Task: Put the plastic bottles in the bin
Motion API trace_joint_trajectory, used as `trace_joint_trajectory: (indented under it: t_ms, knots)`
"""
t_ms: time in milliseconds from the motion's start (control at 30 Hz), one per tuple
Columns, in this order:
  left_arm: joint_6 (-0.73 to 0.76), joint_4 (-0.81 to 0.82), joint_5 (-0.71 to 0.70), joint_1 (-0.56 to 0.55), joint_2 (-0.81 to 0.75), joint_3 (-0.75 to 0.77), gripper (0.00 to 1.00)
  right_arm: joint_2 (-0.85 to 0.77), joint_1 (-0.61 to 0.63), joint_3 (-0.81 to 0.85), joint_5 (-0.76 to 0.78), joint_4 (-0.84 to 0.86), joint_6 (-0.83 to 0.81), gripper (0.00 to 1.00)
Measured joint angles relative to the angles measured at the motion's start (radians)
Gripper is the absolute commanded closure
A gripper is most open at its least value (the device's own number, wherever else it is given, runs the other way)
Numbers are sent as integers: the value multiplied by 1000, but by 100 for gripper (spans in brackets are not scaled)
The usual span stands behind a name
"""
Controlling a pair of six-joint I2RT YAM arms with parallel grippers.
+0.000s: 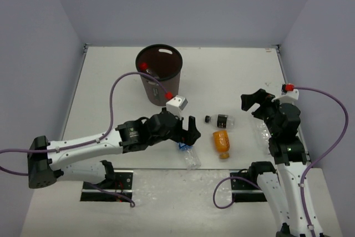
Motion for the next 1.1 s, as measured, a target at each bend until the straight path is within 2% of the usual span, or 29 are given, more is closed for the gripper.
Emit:
trace_joint_trajectory:
  t_ms: [267,567,600,667,767,867,967,1100]
  knots:
    - [-154,-150,-30,-2,176,-22,0,1,0,0,10,0,0,1]
    - [-197,-136,3,36,469,24,2,1,0,0,40,-8,1,1]
    - [-199,-133,8,47,493,25,5,1,0,0,44,-8,1,1]
    - [-203,-118,14,58,504,39,20,1,0,0,46,-8,1,1]
    - [-201,-93,27,66,510,43,46,3,0,0,51,-8,1,1]
    - [-184,-92,25,66,508,45,63,11,0,0,52,-9,1,1]
    - [-164,-96,12,65,491,50,73,17,0,0,52,-11,2,1]
    - [-87,-111,-44,65,406,77,73,18,0,0,52,-12,2,1]
